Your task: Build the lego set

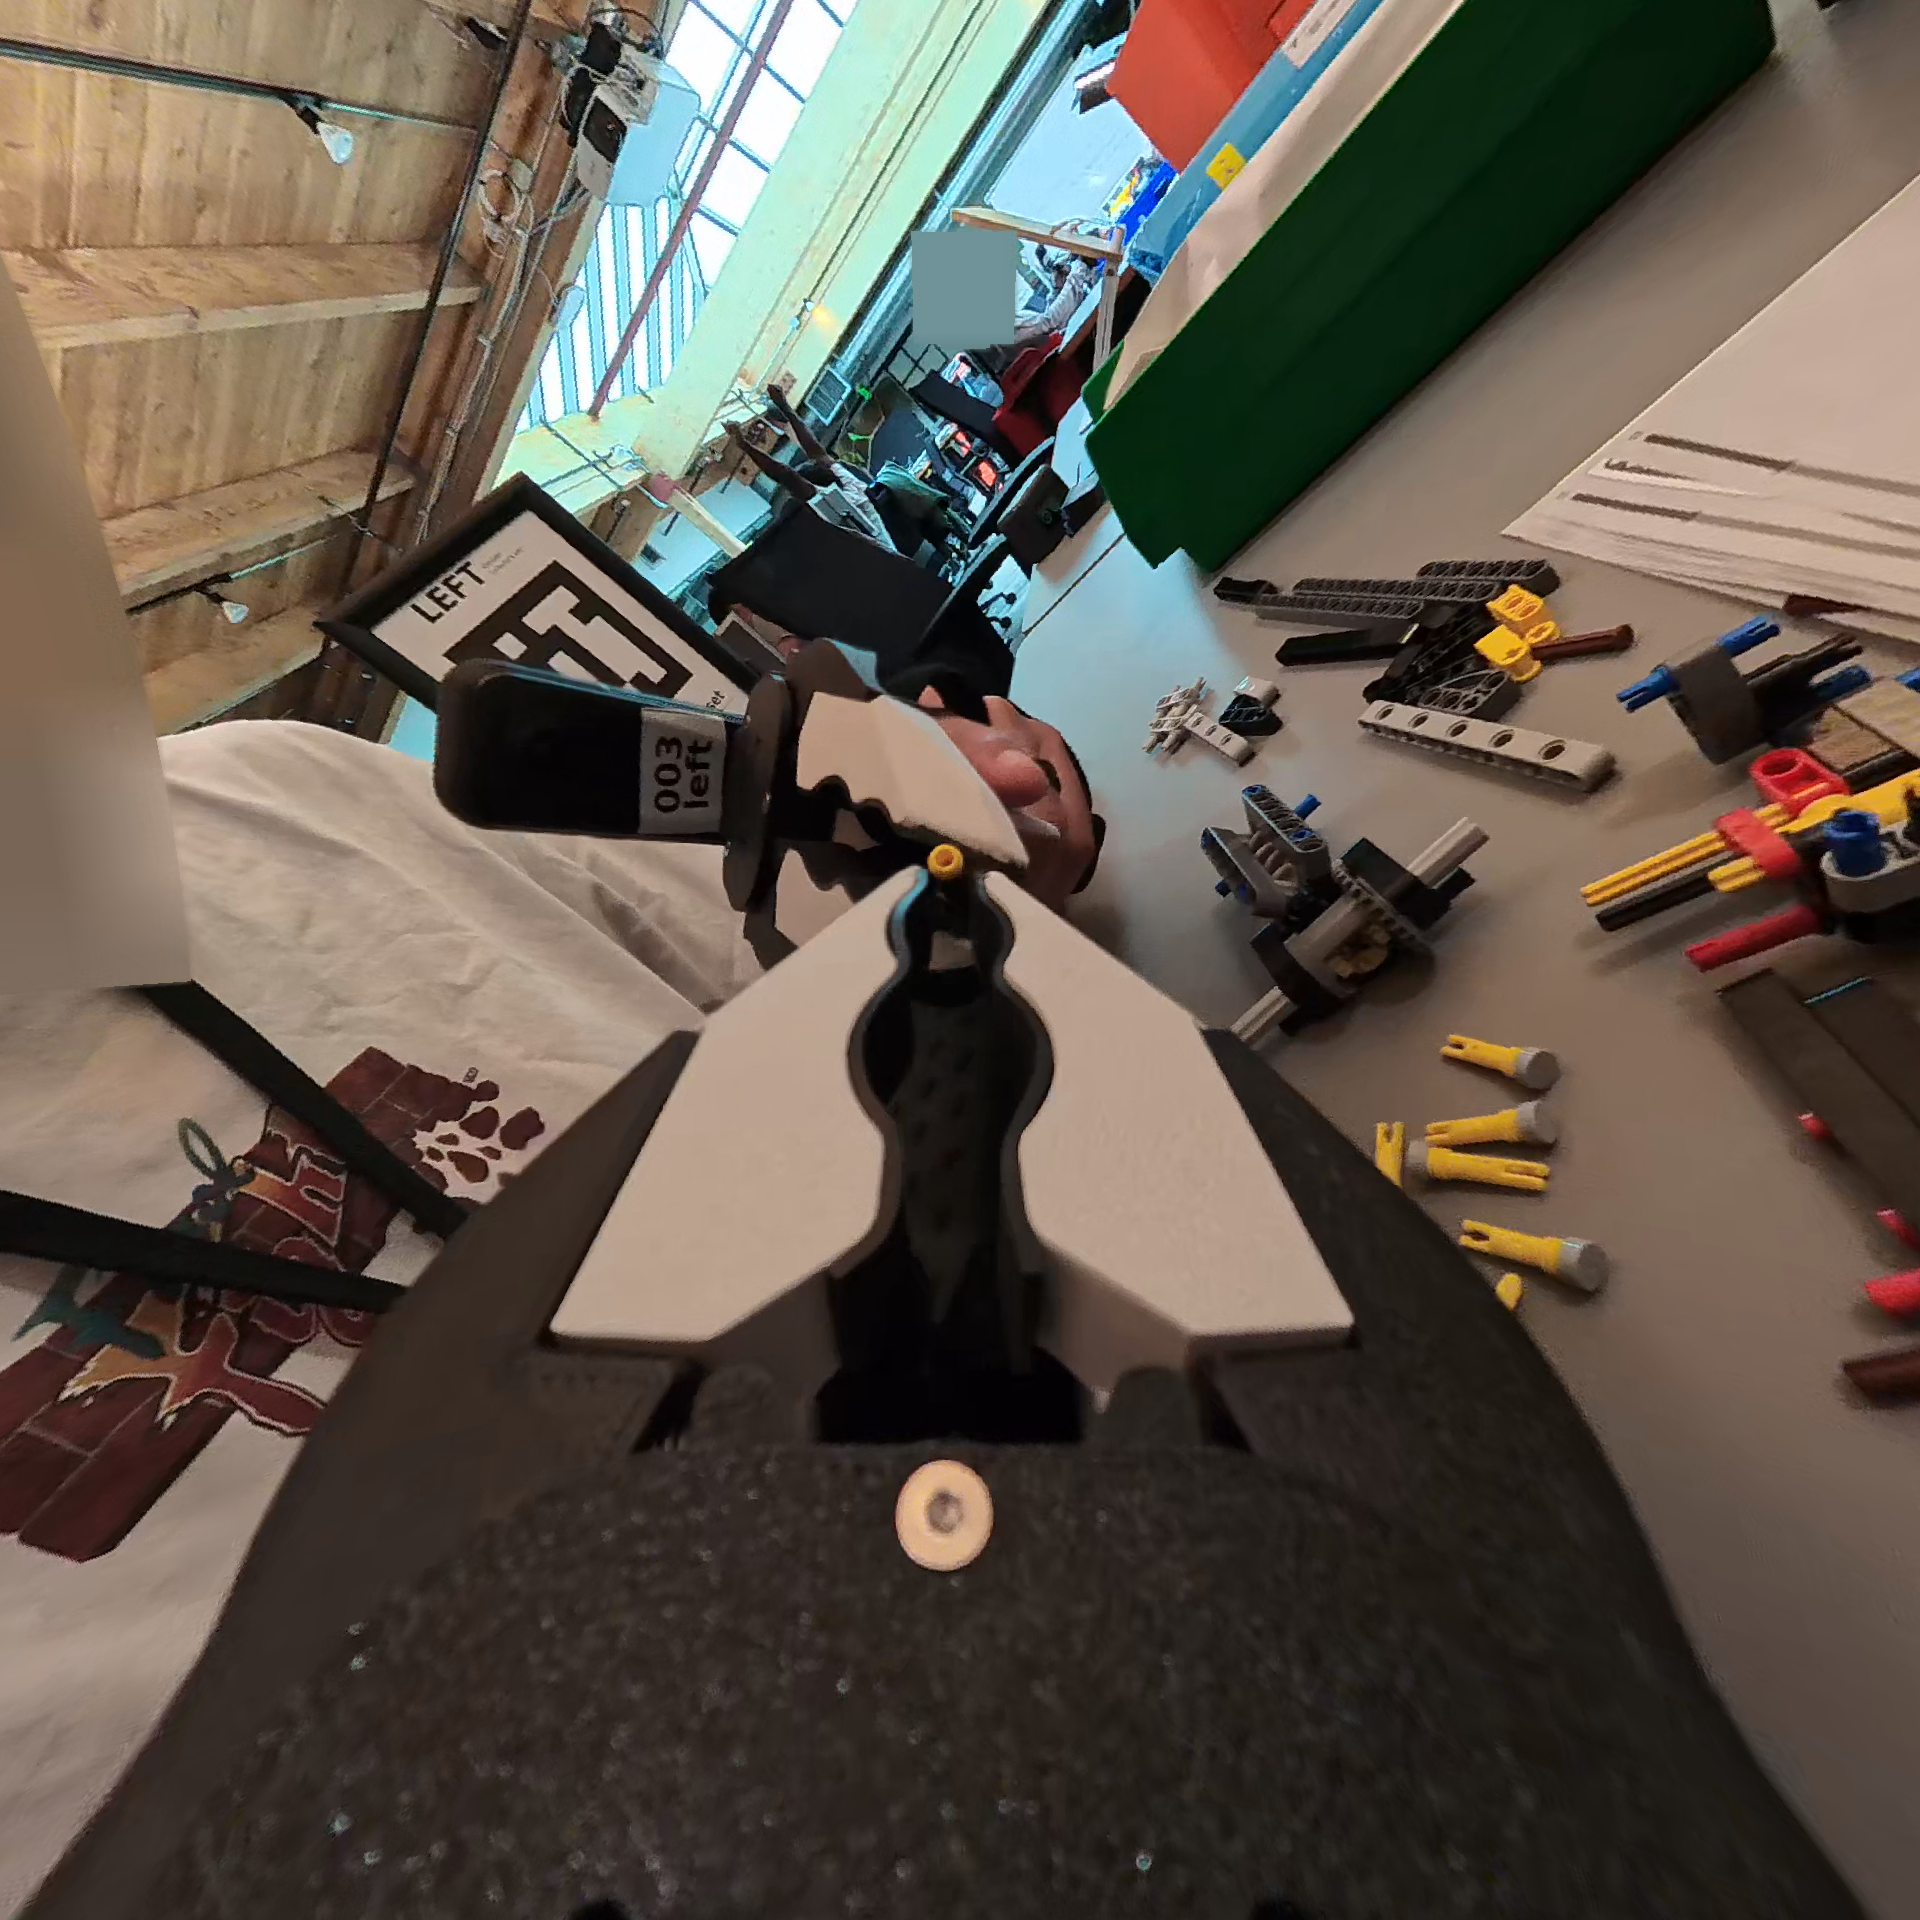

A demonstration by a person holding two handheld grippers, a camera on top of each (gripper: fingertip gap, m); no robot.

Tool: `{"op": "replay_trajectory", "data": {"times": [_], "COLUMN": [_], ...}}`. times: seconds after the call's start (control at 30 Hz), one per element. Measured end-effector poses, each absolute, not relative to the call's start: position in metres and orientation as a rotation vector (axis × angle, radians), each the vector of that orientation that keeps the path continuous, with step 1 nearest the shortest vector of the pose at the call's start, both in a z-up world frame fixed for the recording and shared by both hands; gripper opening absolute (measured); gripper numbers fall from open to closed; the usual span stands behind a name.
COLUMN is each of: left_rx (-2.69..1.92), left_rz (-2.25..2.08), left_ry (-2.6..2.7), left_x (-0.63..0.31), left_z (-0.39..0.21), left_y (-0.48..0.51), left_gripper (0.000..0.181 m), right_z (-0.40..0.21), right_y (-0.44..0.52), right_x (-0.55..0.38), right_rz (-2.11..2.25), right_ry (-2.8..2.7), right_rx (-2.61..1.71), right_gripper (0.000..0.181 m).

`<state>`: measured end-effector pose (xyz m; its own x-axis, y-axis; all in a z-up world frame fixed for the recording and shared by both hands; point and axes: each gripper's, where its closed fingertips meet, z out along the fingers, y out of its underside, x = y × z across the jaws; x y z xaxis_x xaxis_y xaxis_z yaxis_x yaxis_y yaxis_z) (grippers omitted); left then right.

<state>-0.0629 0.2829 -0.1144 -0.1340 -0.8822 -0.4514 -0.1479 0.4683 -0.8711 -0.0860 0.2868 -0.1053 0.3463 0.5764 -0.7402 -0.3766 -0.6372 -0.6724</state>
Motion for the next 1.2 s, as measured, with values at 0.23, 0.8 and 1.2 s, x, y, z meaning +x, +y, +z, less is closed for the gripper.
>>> {"op": "replay_trajectory", "data": {"times": [0.23, 0.8, 1.2], "left_rx": [-0.847, -0.778, -0.941], "left_rz": [-0.728, -0.65, -0.923], "left_ry": [1.61, 1.639, 1.651], "left_x": [-0.063, -0.064, -0.066], "left_z": [-0.118, -0.123, -0.119], "left_y": [0.283, 0.28, 0.275], "left_gripper": [0.008, 0.012, 0.001], "right_z": [-0.109, -0.108, -0.107], "right_y": [0.286, 0.286, 0.284], "right_x": [-0.085, -0.077, -0.076], "right_rz": [1.448, 1.473, 1.305], "right_ry": [-0.161, -0.116, -0.216], "right_rx": [-1.783, -1.767, -1.79], "right_gripper": [0.007, 0.001, 0.0]}}
